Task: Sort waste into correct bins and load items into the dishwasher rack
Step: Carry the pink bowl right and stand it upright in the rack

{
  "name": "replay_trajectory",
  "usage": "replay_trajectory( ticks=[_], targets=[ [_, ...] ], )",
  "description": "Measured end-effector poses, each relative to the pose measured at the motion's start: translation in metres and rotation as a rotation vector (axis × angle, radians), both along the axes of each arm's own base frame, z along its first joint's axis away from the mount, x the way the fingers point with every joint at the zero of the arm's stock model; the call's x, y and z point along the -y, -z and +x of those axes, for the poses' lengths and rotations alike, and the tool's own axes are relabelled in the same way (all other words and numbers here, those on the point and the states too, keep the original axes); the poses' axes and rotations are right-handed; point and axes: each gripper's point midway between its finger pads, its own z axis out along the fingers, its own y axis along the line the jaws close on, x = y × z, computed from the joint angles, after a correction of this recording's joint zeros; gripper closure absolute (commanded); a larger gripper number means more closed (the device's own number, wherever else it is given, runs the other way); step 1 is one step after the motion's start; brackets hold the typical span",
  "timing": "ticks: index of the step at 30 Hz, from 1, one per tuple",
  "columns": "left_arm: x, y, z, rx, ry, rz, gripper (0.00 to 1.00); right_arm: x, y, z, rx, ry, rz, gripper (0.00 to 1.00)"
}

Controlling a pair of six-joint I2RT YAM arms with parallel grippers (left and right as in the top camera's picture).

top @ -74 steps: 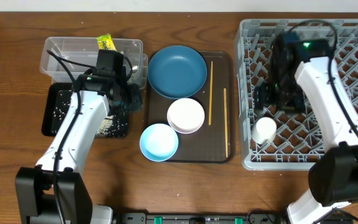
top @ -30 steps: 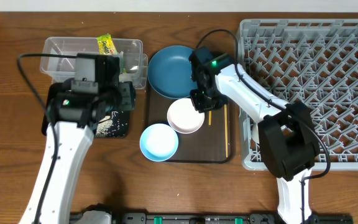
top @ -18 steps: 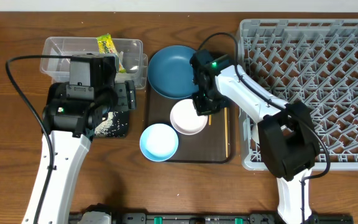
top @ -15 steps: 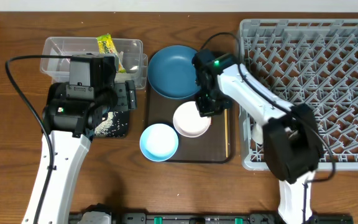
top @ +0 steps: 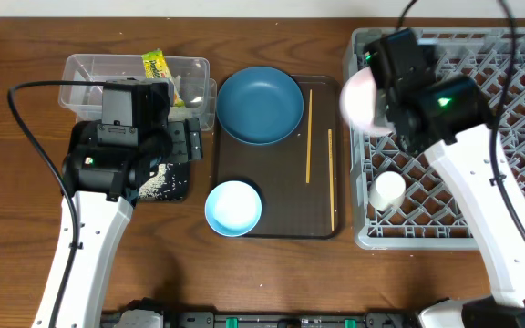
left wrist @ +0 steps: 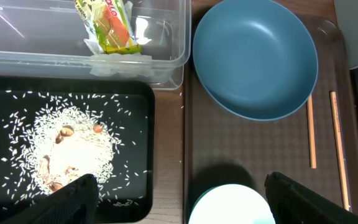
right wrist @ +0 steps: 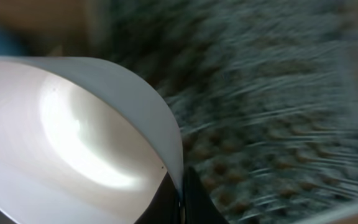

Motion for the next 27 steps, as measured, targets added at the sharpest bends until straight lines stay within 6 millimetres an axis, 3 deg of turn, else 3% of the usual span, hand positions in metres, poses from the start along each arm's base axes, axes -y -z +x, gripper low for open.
replay_trajectory(
  ticks=[3, 7, 11, 17, 22, 27],
  targets=[
    [0.000, 0.000, 0.000, 0.000, 0.000, 0.000, 0.11, 0.032, -0.010, 0.024, 0.107, 0.133, -0.097, 0.99],
    [0.000, 0.000, 0.000, 0.000, 0.000, 0.000, 0.11, 0.054, -0.011, 0.061, 0.202, 0.219, -0.213, 0.99],
    [0.000, 0.000, 0.000, 0.000, 0.000, 0.000, 0.11, 0.060, -0.002, 0.100, 0.259, 0.235, -0.345, 0.99],
    [0.000, 0.000, 0.000, 0.000, 0.000, 0.000, 0.11, 0.055, 0.026, 0.153, 0.277, 0.202, -0.534, 0.99],
    [0.000, 0.000, 0.000, 0.001, 0.000, 0.000, 0.11, 0.054, 0.055, 0.171, 0.201, 0.159, -0.668, 0.99],
    [0.000, 0.000, 0.000, 0.000, 0.000, 0.000, 0.11, 0.054, 0.078, 0.172, 0.094, 0.103, -0.746, 0.99]
  ],
)
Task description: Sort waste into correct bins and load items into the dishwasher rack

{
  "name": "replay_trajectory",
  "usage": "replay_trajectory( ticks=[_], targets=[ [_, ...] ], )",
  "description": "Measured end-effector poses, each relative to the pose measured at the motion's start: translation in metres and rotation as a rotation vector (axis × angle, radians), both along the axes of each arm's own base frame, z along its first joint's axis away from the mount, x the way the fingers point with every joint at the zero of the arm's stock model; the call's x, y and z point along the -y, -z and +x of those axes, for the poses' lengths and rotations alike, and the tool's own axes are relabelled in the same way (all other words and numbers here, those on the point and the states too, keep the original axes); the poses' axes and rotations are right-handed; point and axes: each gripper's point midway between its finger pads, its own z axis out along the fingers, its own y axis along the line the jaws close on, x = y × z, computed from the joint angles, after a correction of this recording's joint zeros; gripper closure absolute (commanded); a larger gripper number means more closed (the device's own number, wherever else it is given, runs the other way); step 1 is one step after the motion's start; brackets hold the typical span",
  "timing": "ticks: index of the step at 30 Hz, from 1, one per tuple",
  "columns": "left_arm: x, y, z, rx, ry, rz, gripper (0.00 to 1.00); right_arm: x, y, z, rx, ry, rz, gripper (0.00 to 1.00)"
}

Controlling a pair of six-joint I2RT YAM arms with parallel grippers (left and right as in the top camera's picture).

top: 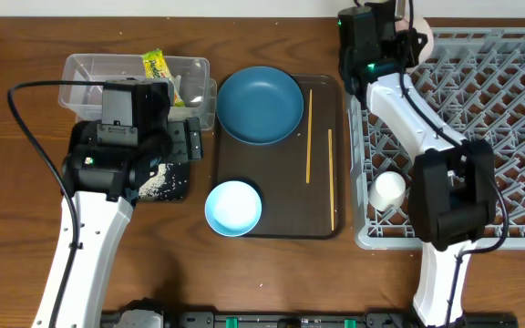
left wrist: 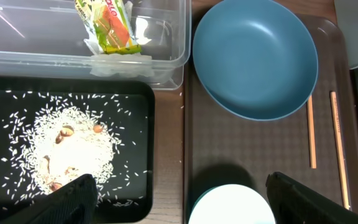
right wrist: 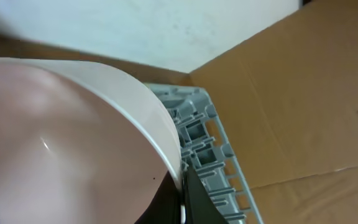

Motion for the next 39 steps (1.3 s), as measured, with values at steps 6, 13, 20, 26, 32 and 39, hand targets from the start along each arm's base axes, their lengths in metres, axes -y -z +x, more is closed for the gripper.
replay_trajectory(
  ticks=[6, 13, 20, 26, 32, 39],
  targets=[
    [0.000, 0.000, 0.000, 0.000, 0.000, 0.000, 0.10, -0.014, 0.023, -0.008, -0.168, -0.078, -0.003, 0.99],
    [0.000, 0.000, 0.000, 0.000, 0.000, 0.000, 0.10, -0.037, 0.036, -0.020, -0.260, -0.131, -0.001, 0.34],
    [0.000, 0.000, 0.000, 0.000, 0.000, 0.000, 0.10, -0.061, 0.042, -0.021, -0.256, -0.187, 0.031, 0.04],
    [0.000, 0.000, 0.000, 0.000, 0.000, 0.000, 0.10, -0.071, 0.037, -0.024, -0.249, -0.221, 0.084, 0.04],
    [0.000, 0.000, 0.000, 0.000, 0.000, 0.000, 0.10, -0.094, 0.022, -0.054, -0.324, -0.353, 0.334, 0.10],
    [0.000, 0.000, 0.000, 0.000, 0.000, 0.000, 0.10, -0.188, 0.031, -0.111, -0.483, -0.574, 0.955, 0.24]
  ],
)
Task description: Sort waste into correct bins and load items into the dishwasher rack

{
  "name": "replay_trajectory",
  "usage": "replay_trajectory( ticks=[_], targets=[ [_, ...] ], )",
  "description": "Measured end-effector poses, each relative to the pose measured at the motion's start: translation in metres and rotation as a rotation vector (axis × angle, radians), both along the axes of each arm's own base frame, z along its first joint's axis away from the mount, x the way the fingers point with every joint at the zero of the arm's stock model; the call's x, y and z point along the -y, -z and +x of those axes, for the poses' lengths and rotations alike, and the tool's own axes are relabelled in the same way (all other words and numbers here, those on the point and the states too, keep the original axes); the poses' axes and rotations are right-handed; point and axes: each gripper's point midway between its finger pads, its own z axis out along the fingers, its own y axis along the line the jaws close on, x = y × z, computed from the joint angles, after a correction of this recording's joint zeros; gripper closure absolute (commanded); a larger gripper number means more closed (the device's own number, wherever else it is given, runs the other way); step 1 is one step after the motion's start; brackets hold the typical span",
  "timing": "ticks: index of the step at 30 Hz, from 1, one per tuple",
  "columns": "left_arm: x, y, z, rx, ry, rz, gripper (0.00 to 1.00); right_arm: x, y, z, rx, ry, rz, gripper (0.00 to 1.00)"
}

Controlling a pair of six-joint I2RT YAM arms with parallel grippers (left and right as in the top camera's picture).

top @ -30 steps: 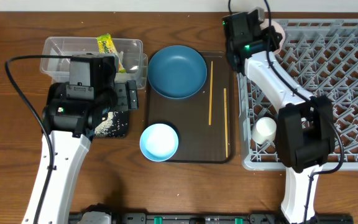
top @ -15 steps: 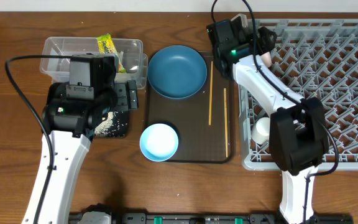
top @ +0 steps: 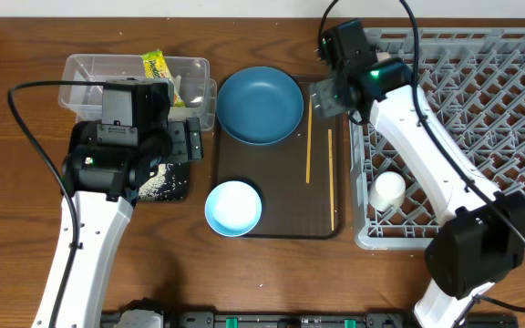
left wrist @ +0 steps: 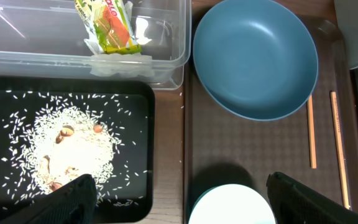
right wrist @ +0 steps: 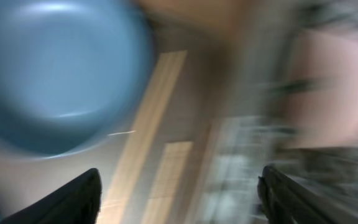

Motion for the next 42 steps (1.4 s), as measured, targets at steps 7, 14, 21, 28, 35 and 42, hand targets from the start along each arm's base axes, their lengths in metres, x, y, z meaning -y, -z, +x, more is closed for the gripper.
replay_trajectory(
  ticks=[7, 14, 21, 28, 35, 42],
  targets=[
    [0.000, 0.000, 0.000, 0.000, 0.000, 0.000, 0.10, -0.091, 0.046, -0.066, -0.243, -0.112, 0.253, 0.28],
    [0.000, 0.000, 0.000, 0.000, 0.000, 0.000, 0.10, -0.134, 0.089, -0.120, -0.357, -0.126, 0.299, 0.37],
    [0.000, 0.000, 0.000, 0.000, 0.000, 0.000, 0.10, -0.132, 0.116, -0.141, -0.415, -0.090, 0.284, 0.44],
    [0.000, 0.000, 0.000, 0.000, -0.001, 0.000, 0.10, -0.132, 0.143, -0.148, -0.487, -0.074, 0.265, 0.61],
    [0.000, 0.000, 0.000, 0.000, 0.000, 0.000, 0.10, -0.133, 0.145, -0.152, -0.510, -0.063, 0.274, 0.99],
    [0.000, 0.000, 0.000, 0.000, -0.001, 0.000, 0.10, -0.099, 0.141, -0.157, -0.543, 0.008, 0.177, 0.99]
  ],
)
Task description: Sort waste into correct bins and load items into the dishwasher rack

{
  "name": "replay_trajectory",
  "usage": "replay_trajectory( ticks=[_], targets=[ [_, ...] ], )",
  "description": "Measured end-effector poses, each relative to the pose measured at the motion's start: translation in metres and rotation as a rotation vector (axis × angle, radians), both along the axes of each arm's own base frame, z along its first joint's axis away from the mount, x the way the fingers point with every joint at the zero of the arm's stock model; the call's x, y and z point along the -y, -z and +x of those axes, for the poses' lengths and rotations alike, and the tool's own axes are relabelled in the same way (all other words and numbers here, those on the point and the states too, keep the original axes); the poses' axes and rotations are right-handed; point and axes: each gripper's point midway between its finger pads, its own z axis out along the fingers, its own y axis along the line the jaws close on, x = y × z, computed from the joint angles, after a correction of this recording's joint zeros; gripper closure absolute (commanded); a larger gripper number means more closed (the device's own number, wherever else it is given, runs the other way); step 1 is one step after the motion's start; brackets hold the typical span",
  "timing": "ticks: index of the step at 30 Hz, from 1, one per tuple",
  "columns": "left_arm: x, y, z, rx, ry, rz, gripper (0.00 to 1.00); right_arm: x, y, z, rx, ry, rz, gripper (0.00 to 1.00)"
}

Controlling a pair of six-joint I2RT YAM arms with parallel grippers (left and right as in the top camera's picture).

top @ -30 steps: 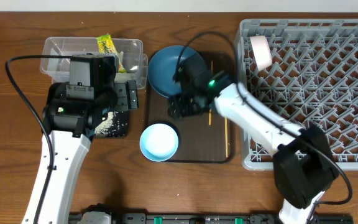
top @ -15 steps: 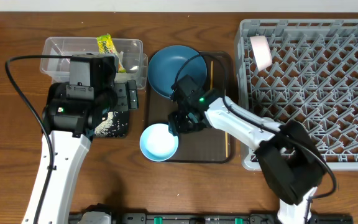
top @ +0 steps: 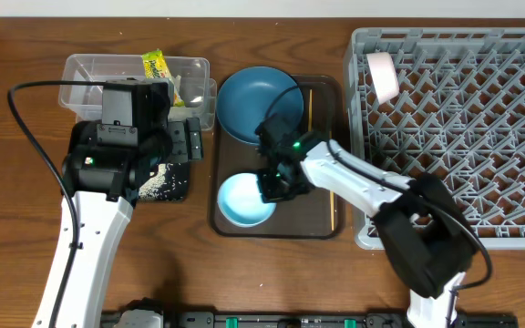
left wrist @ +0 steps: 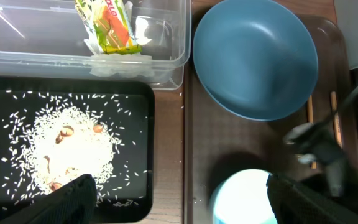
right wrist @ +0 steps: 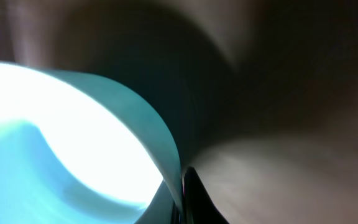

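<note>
A small light-blue bowl (top: 241,202) sits at the front of the brown serving tray (top: 317,228). My right gripper (top: 274,187) is shut on its right rim. In the right wrist view the rim (right wrist: 160,143) runs down between the jaws of the right gripper (right wrist: 182,183). A large blue bowl (top: 258,102) rests at the tray's back, with two chopsticks (top: 310,114) to its right. A pink bowl (top: 383,75) stands on edge in the grey dishwasher rack (top: 481,137). My left gripper (left wrist: 180,183) hangs open over the gap between the black tray and the serving tray, holding nothing.
A clear bin (top: 108,77) at the back left holds a yellow-green wrapper (top: 156,66). In front of it, a black tray (left wrist: 73,143) carries scattered rice and scraps. The right forearm lies across the rack's front-left corner.
My right gripper was open above the tray's back right by the chopsticks. It is now down at the tray's front, shut on the small bowl's rim. The bowl sits slightly further right.
My right gripper first held the pink bowl over the rack's left edge, then at the rack's back-left corner. After that the bowl stood in the rack and the gripper was open over the tray. Now it grips the light-blue bowl. The left arm stayed still.
</note>
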Motion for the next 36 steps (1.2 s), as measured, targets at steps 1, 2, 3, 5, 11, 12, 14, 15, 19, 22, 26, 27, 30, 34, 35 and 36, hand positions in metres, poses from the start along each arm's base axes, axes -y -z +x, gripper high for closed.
replay_trajectory(
  ticks=[1, 2, 3, 5, 11, 12, 14, 15, 19, 22, 26, 27, 30, 34, 35, 36],
  targets=[
    [0.000, 0.000, 0.000, 0.000, 0.000, 0.000, 0.10, 0.011, -0.006, 0.003, 0.009, 0.018, -0.032, 0.99],
    [0.000, 0.000, 0.000, 0.000, 0.000, 0.000, 0.10, 0.025, -0.016, 0.008, 0.029, 0.040, -0.067, 0.99],
    [0.000, 0.000, 0.000, 0.000, 0.000, 0.000, 0.10, 0.038, -0.029, 0.017, 0.067, 0.071, -0.090, 0.99],
    [0.000, 0.000, 0.000, 0.000, 0.000, 0.000, 0.10, 0.069, -0.064, 0.041, 0.179, 0.149, -0.138, 0.99],
    [0.000, 0.000, 0.000, 0.000, 0.000, 0.000, 0.10, 0.202, -0.190, 0.098, 0.644, 0.511, -0.396, 0.99],
    [0.000, 0.000, 0.000, 0.000, 0.000, 0.000, 0.10, 0.220, -0.203, 0.100, 0.698, 0.560, -0.459, 0.99],
    [0.000, 0.000, 0.000, 0.000, 0.000, 0.000, 0.10, 0.248, -0.220, 0.099, 0.770, 0.618, -0.595, 0.99],
    [0.000, 0.000, 0.000, 0.000, 0.000, 0.000, 0.10, 0.257, -0.223, 0.099, 0.788, 0.627, -0.651, 0.99],
    [0.000, 0.000, 0.000, 0.000, 0.001, 0.000, 0.10, 0.282, -0.221, 0.103, 0.811, 0.589, -0.906, 0.99],
    [0.000, 0.000, 0.000, 0.000, 0.000, 0.000, 0.10, 0.292, -0.210, 0.107, 0.786, 0.501, -1.093, 0.99],
    [0.000, 0.000, 0.000, 0.000, 0.000, 0.000, 0.10, 0.298, -0.198, 0.112, 0.756, 0.390, -1.290, 0.99],
    [0.000, 0.000, 0.000, 0.000, 0.000, 0.000, 0.10, 0.298, -0.193, 0.114, 0.747, 0.362, -1.330, 0.99],
    [0.000, 0.000, 0.000, 0.000, 0.000, 0.000, 0.10, 0.298, -0.182, 0.117, 0.720, 0.299, -1.402, 0.99],
    [0.000, 0.000, 0.000, 0.000, 0.000, 0.000, 0.10, 0.292, -0.169, 0.120, 0.699, 0.240, -1.432, 0.99],
    [0.000, 0.000, 0.000, 0.000, 0.000, 0.000, 0.10, 0.288, -0.166, 0.121, 0.699, 0.229, -1.428, 0.99],
    [0.000, 0.000, 0.000, 0.000, 0.000, 0.000, 0.10, 0.285, -0.163, 0.121, 0.697, 0.220, -1.419, 0.99]
  ],
)
